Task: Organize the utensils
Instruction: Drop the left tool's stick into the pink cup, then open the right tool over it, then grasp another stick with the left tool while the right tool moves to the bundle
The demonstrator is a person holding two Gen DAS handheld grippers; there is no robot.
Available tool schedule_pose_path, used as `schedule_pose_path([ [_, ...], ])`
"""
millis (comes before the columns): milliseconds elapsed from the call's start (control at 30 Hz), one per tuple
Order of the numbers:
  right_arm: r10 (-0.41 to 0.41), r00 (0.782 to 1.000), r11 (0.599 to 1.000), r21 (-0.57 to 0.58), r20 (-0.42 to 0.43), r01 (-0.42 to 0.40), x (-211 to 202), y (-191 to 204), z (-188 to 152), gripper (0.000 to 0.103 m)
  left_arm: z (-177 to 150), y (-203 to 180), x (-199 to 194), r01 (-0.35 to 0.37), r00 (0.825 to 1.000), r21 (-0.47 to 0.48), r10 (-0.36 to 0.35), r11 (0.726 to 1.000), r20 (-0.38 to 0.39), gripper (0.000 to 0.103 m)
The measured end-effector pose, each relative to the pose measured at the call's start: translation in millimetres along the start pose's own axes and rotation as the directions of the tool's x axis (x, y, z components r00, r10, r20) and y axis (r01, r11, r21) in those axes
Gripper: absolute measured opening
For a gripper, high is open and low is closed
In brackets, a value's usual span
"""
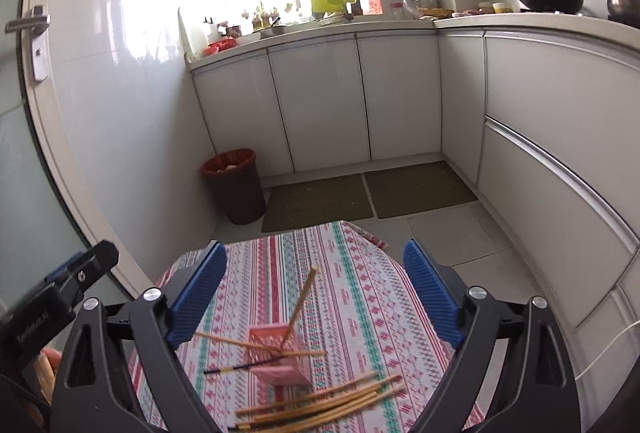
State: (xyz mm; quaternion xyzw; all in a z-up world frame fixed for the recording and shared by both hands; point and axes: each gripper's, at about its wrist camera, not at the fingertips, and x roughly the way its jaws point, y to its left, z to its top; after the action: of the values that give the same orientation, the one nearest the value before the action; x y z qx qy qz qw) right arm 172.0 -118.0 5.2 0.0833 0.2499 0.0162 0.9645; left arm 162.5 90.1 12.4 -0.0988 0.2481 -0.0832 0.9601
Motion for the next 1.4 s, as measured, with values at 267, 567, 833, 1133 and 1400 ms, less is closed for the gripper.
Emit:
schedule_pose_path([
  [267, -0.006, 0.999, 1.0, 0.015, -0.044, 0.006, -19.3, -21.7, -20.5, 0.091, -23.7, -11.4, -0.2, -0.003, 0.998, 0.029, 0.005, 1.0, -0.057, 0.079],
  [567, -0.008, 0.991, 0.993, 0.114, -0.135, 0.024, -35.1, -69.6, -52.8, 0.095, -76.0, -46.0, 14.8, 0.101, 0.966, 0.25, -0.035, 0.963, -0.256, 0.096],
  [833, -0.054, 0.953, 0.886, 0.426, -0.298, 0.184, -44.7, -169.8, -93.6, 0.095, -177.7, -104.6, 70.4, 0.32, 0.842, 0.432, -0.044, 0.844, -0.538, 0.096],
  [1133, -0.002, 0.954, 0.715, 0.667, -0.3, 0.211, -56.5, -236.9, -119.2, 0.095, -240.3, -152.2, 158.5, 0.432, 0.775, 0.502, -0.024, 0.749, -0.632, 0.073],
  [1400, 0.077, 0.939, 0.67, 0.714, -0.336, 0.201, -40.1, -249.2, -127.7, 0.095, -255.0, -173.1, 221.8, 0.468, 0.719, 0.502, 0.017, 0.727, -0.695, 0.05],
])
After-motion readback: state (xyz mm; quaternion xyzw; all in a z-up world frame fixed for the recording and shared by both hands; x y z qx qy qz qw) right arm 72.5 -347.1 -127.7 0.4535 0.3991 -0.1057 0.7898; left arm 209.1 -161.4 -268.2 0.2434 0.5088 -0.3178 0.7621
